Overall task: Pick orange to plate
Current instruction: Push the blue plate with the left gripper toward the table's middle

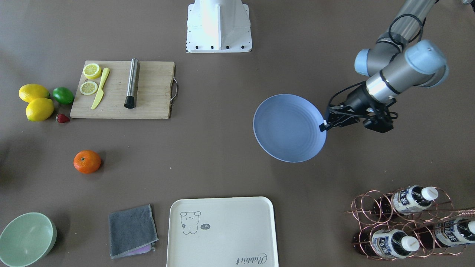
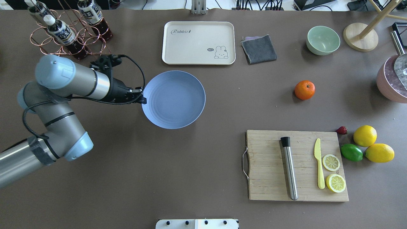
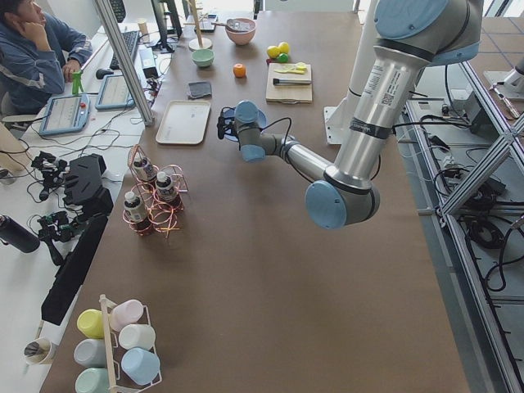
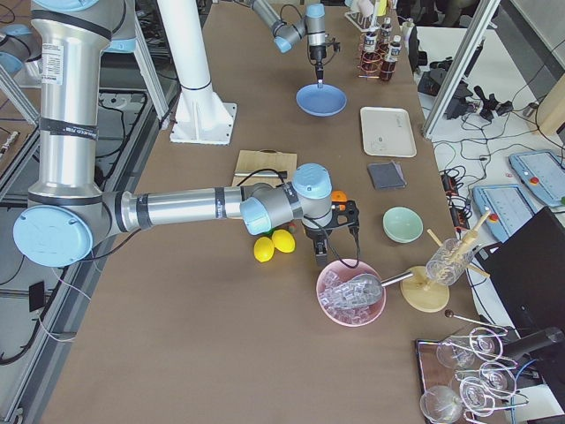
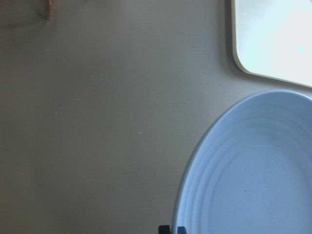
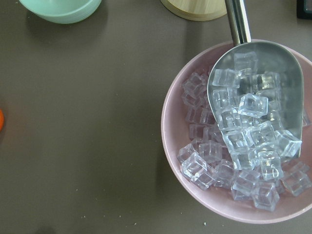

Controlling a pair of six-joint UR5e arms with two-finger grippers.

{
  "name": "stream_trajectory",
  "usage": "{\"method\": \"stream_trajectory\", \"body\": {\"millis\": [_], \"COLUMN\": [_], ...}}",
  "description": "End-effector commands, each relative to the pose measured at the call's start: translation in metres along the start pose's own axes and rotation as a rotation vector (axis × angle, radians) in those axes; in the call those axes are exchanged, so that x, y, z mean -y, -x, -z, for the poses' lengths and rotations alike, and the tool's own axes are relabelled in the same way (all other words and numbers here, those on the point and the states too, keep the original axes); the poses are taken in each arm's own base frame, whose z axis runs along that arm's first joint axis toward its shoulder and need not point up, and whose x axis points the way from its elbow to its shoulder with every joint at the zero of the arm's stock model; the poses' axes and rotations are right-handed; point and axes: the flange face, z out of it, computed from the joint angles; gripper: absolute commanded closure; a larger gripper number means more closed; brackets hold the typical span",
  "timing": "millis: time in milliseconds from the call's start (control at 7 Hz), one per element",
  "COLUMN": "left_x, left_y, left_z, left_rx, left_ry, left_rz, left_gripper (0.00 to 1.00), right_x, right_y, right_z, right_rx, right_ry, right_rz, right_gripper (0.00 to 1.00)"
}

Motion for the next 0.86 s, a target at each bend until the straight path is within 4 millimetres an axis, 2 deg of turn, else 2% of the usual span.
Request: {"method": "stream_trajectory", "body": {"millis": [0,143,286,429,571,714], "left_x": [-0.032,-0.031,-0.029,-0.026,-0.014,0.021], "left_y": [-0.041,-0.039,-0.036,-0.036,-0.038,-0.01], "left_z": [-0.038,-0.042,-0.045,-0.045,-0.021,0.033], "left_rx": [0.038,0.045,0.053,0.054,0.031,0.007], "left_ry": [-0.01,-0.009,-0.018,-0.049,-0.059,0.012], "left_rz": [-0.009,-0.01,-0.01,-0.016,-0.013,0.028], "left_gripper": [1.0,1.0,0.54,0.02,0.02,0.02], "right_x": [0.002,0.003,0.003,0.01,0.033,0.058], "right_y": [0.002,0.003,0.006,0.015,0.037,0.07], "right_z": [0.0,0.0,-0.002,-0.001,0.004,0.005], "right_rx": [0.002,0.003,0.004,0.009,0.019,0.03], "right_ry": [-0.001,-0.002,0.001,-0.005,-0.023,-0.015], "right_rz": [0.003,0.007,0.013,0.032,0.059,0.018], "right_gripper": [0.0,0.0,0.0,0.0,0.0,0.0]}}
